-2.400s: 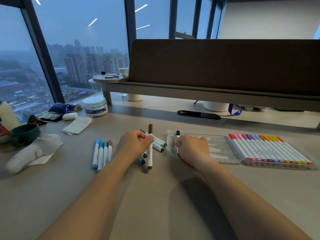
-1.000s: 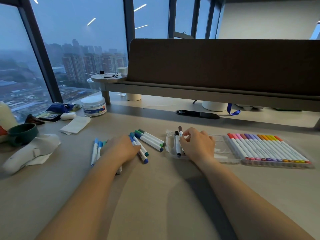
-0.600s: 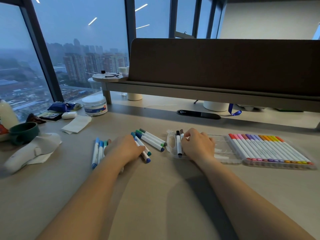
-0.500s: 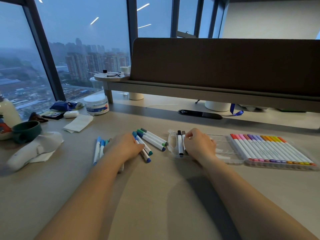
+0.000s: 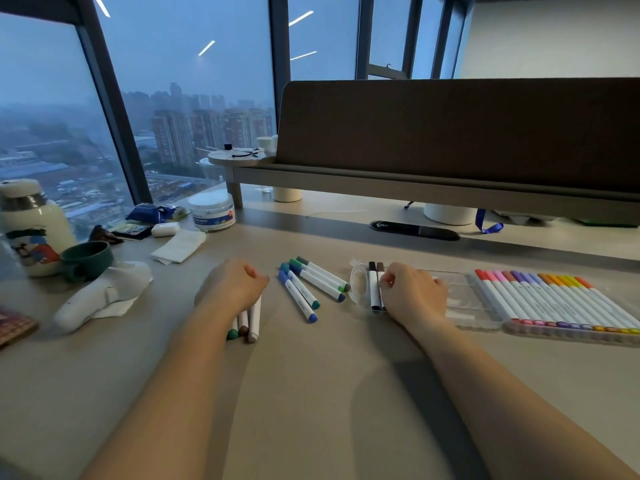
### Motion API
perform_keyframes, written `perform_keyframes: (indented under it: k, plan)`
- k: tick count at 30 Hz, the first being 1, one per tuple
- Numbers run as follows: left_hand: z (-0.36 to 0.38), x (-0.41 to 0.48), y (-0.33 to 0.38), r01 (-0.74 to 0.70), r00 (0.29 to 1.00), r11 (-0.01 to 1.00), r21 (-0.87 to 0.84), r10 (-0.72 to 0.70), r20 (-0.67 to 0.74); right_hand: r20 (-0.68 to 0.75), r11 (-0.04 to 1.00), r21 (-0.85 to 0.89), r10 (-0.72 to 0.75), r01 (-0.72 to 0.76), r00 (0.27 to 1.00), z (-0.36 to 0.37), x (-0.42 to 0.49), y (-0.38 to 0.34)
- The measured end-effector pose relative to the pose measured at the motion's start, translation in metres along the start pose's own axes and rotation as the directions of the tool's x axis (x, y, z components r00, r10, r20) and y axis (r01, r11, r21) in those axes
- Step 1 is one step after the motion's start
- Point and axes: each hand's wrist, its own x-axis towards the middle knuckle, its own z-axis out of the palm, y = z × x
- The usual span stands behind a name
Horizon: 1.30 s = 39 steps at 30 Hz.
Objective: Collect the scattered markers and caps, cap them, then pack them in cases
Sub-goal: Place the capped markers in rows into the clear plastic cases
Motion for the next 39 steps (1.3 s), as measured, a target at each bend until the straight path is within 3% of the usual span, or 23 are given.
perform_keyframes:
  k: [5,10,17,20,25,31,35,39]
  plan:
    - [-0.016,-0.001,-0.026,0.036,0.999,0.999,-0.028,-0.037,-0.039,-0.079,0.996,-0.063,-0.062,0.057,0.995,0.0,-0.001,0.002]
    - [-0.034,-0.002,-0.05,0.111,0.985,0.991,-0.079,-0.121,-0.123,-0.167,0.979,0.021,-0.198,0.204,0.966,-0.001,-0.011,-0.017]
    - [-0.025,-0.011,-0.049,0.085,0.994,0.99,-0.113,-0.092,-0.064,-0.071,0.905,0.183,-0.377,0.384,0.923,0.021,-0.03,-0.079]
    - [-0.019,-0.018,-0.039,0.023,0.998,0.999,-0.038,-0.025,-0.053,-0.013,0.889,0.197,-0.419,0.413,0.908,0.033,-0.036,-0.106]
    - [-0.016,-0.025,-0.028,0.023,0.999,0.985,0.172,-0.017,-0.037,0.042,0.911,0.178,-0.386,0.373,0.922,0.042,-0.035,-0.13]
    - [-0.012,-0.031,-0.008,0.009,0.999,0.922,0.387,0.011,-0.05,0.012,0.936,0.22,-0.283,0.274,0.959,0.032,-0.018,-0.108]
    - [-0.012,-0.032,-0.008,0.02,0.999,0.942,0.334,-0.005,-0.048,-0.031,0.969,0.18,-0.167,0.17,0.985,0.022,0.001,-0.08]
    - [-0.011,-0.031,-0.01,0.034,0.998,0.993,0.11,-0.027,-0.059,-0.009,0.982,0.054,-0.18,0.18,0.984,0.02,0.004,-0.068]
